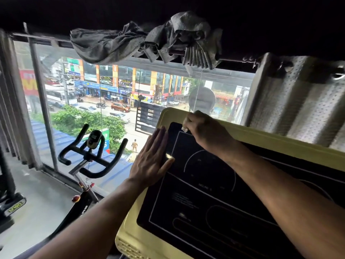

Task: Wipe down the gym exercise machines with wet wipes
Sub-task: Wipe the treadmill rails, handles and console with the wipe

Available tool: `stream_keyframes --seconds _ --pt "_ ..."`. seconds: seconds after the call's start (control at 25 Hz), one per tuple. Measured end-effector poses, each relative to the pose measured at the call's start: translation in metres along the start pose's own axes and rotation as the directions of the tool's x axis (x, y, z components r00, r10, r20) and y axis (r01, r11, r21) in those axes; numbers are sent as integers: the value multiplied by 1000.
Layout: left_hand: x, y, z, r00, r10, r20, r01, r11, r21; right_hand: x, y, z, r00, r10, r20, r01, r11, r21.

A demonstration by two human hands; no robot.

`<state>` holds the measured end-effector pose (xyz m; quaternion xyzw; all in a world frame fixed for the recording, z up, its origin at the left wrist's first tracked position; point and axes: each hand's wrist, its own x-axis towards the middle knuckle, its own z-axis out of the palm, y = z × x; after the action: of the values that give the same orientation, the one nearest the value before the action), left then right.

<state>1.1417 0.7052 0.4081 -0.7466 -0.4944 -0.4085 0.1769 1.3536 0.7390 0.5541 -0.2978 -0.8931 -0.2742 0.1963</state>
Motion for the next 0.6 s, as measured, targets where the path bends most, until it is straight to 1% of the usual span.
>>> stream_keyframes --seconds 0.08,0.16,0.24,0.28,0.36,0.4,0.44,0.52,0.56,0.6 --pt "0 -1 1 1000 -1 5 1 1000 8 -10 10 -7 1000 13 12 -13 1000 -11" --pt "1 0 1 1000 1 12 -2 1000 30 2 15 -9 992 108 -60 -109 994 -3" --pt "0 2 0 999 -2 42 -1 997 71 8 4 -6 979 180 -95 -174 983 65" --pt "0 3 -1 998 -18 62 11 995 103 3 -3 -2 982 167 -85 -161 984 71" --pt "0 8 -5 995 -53 90 38 986 163 -17 -7 1 997 68 -42 -66 996 55" --pt "-2 15 -6 994 -48 94 32 986 164 -28 -2 -2 998 40 -38 -38 998 48" --pt "-3 25 -7 995 -35 94 21 989 148 -33 7 -4 997 55 -59 -53 998 44" --pt "-2 59 -3 992 -33 123 25 997 68 -27 22 -11 969 200 -144 -186 977 102" --pt "-2 80 2 990 -34 136 31 999 24 -24 22 -15 951 264 -163 -242 960 143" --pt "-3 99 9 989 -32 147 31 999 6 -21 18 -14 943 296 -153 -271 949 163"
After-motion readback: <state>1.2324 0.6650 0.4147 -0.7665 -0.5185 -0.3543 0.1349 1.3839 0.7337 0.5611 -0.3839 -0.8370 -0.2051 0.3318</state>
